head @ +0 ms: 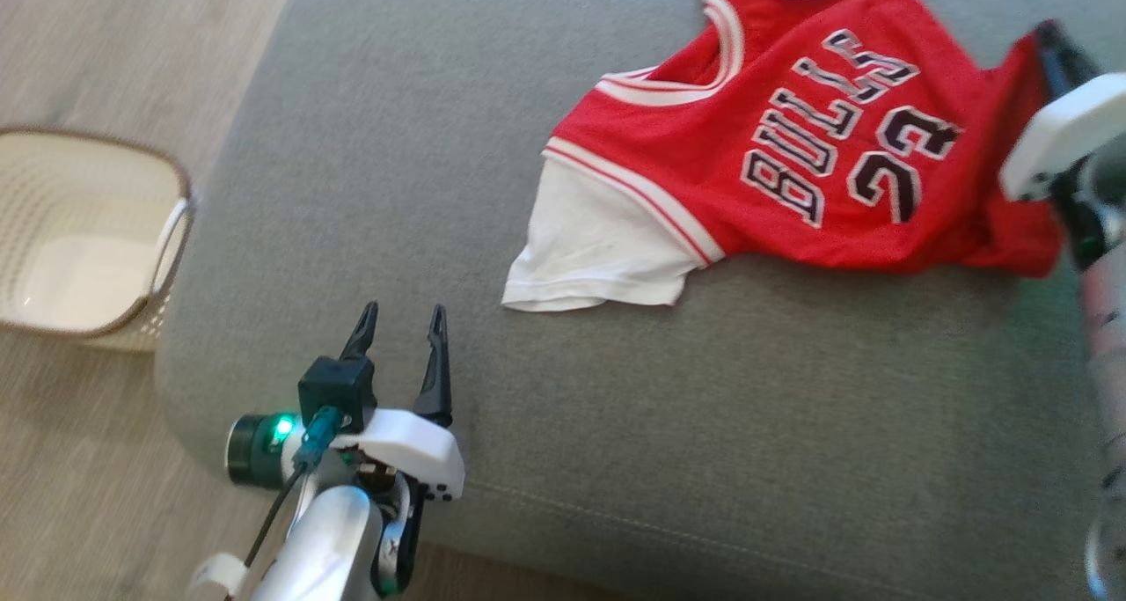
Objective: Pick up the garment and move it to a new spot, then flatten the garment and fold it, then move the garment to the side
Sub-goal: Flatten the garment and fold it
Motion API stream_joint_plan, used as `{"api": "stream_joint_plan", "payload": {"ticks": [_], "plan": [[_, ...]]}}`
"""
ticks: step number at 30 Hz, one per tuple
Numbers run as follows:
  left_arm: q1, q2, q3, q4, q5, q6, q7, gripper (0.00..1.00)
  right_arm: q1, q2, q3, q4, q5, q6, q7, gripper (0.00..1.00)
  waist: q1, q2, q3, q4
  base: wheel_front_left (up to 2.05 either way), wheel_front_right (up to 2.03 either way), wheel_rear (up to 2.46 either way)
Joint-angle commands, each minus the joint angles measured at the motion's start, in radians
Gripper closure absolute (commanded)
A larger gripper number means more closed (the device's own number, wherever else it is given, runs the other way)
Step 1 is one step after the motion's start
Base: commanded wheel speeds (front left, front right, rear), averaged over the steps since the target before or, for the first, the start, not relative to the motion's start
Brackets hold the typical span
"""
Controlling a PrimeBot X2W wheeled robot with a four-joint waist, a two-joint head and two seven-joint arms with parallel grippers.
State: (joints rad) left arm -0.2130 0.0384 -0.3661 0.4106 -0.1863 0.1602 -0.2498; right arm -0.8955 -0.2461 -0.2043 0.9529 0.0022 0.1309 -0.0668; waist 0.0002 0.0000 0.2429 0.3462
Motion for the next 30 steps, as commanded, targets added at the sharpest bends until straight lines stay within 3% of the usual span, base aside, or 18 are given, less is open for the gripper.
{"api": "stream_joint_plan", "payload": {"ticks": [1,5,6,7,14,19,26,30], "plan": [[-0.041,0.012,0.025,-0.034,-0.009,0.010,-0.012,0.00,-0.054,-0.014,-0.006,-0.001,-0.035,0.000,-0.013,1.00,-0.0002,0.0000,0.028,0.028,0.00,0.00,0.00],[-0.055,0.012,0.008,-0.037,-0.021,0.014,-0.012,0.00,-0.085,-0.059,-0.114,0.091,-0.149,0.000,-0.024,1.00,-0.0002,0.0000,0.048,0.049,0.00,0.00,0.00],[-0.056,0.012,0.005,-0.038,-0.023,0.015,-0.012,0.00,-0.088,-0.065,-0.144,0.102,-0.178,0.000,-0.030,0.66,-0.0002,0.0000,0.051,0.051,0.00,0.00,0.00],[-0.058,0.012,0.002,-0.038,-0.024,0.017,-0.012,0.00,-0.089,-0.069,-0.176,0.110,-0.207,0.000,-0.033,0.00,-0.0002,0.0000,0.054,0.052,0.00,0.00,0.00],[-0.064,0.012,0.003,-0.031,-0.018,0.023,-0.012,0.00,-0.088,-0.024,-0.350,0.129,-0.397,0.000,0.013,0.00,-0.0002,0.0000,0.050,0.021,0.00,0.00,0.00],[-0.064,0.012,0.015,-0.026,-0.007,0.019,-0.012,0.00,-0.097,0.035,-0.401,0.129,-0.480,0.000,0.018,0.00,-0.0002,0.0000,0.021,-0.031,0.00,0.00,0.00],[-0.040,0.012,0.055,-0.036,0.009,0.019,-0.012,0.00,-0.111,0.120,-0.397,0.141,-0.448,0.000,-0.146,0.00,-0.0002,0.0000,-0.044,-0.125,0.00,0.00,0.00],[-0.017,0.012,0.085,-0.046,0.019,0.019,-0.012,0.00,-0.092,0.162,-0.348,0.134,-0.363,0.000,-0.189,0.00,-0.0002,0.0000,-0.081,-0.181,0.00,0.00,0.00]]}}
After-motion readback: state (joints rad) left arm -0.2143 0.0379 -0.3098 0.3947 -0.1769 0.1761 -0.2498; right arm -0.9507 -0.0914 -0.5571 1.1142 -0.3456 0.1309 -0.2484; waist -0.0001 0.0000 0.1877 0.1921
